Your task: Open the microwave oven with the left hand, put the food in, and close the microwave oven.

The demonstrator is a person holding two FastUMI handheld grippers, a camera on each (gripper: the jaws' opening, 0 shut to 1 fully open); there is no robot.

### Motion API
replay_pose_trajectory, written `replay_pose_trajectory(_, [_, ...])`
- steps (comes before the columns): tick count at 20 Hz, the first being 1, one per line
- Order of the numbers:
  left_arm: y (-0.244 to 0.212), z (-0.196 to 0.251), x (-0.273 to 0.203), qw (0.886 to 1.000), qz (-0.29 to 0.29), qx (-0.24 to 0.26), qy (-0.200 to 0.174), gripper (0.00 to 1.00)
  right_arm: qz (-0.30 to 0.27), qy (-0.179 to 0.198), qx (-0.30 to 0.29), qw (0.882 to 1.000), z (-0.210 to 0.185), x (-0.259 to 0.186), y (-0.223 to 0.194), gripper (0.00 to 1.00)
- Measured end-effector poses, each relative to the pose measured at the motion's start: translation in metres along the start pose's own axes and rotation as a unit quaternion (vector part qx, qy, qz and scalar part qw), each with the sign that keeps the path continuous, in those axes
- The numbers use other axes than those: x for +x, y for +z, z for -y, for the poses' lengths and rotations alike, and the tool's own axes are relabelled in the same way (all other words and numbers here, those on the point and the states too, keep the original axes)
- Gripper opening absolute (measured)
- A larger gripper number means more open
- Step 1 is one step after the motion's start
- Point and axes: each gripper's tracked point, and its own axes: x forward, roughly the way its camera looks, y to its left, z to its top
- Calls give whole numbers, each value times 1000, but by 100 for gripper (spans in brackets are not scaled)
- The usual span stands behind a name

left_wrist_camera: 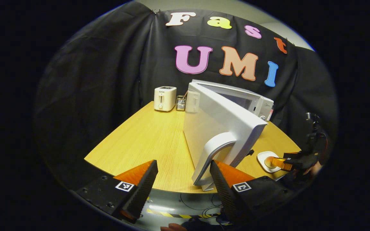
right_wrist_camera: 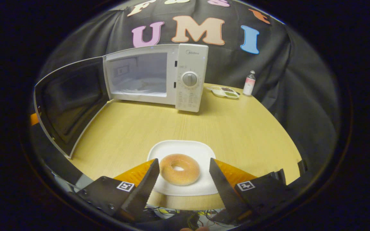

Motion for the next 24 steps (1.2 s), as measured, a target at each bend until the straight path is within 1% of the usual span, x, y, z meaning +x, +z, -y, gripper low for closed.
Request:
replay_pose_trajectory(2, [21,9,-13,1000,21,-3,-14,95,-17,-3,0,1000,0,2,-11,98])
replay_pose_trajectory(7, [97,22,-41,995,95,10,-16,95,-27,4,12,1000,-8,6,-18,98])
replay_pose_trajectory(8, [115,25,-45,993,113,16,-17,95,-30,5,12,999,-9,8,-19,99])
replay_pose_trajectory(9, [135,29,-52,991,132,23,-17,95,-32,6,14,999,-10,10,-21,98])
replay_pose_trajectory(10, [153,33,-59,988,152,29,-17,92,-36,6,18,999,-10,11,-23,98])
replay_pose_trajectory(11, [170,37,-66,985,170,36,-18,95,-39,7,21,999,-11,13,-25,98])
replay_pose_trajectory(13, [197,43,-79,979,200,45,-20,94,-37,7,24,999,-11,15,-25,98])
replay_pose_trajectory(14, [209,46,-85,976,213,47,-20,91,-37,7,25,999,-12,17,-26,98])
replay_pose_trajectory(15, [220,47,-88,973,223,49,-19,94,-37,6,26,999,-12,18,-28,98])
replay_pose_trajectory(16, [228,50,-91,972,230,51,-19,94,-36,6,30,999,-12,19,-28,98])
replay_pose_trajectory(17, [235,51,-95,970,235,52,-17,91,-34,6,36,999,-12,21,-29,100])
replay_pose_trajectory(18, [245,52,-101,968,243,52,-16,91,-31,4,40,999,-12,22,-28,98])
replay_pose_trajectory(19, [253,53,-105,967,249,52,-13,94,-29,3,42,999,-13,24,-30,98])
replay_pose_trajectory(20, [262,54,-107,966,254,52,-11,91,-29,5,43,999,-15,24,-29,98])
replay_pose_trajectory(22, [276,57,-112,963,263,54,-9,90,-24,4,39,999,-15,27,-28,87])
replay_pose_trajectory(23, [283,59,-115,961,270,56,-9,90,-21,4,39,999,-16,29,-29,87])
replay_pose_trajectory(24, [288,62,-117,960,273,58,-9,93,-21,6,41,999,-17,31,-28,82])
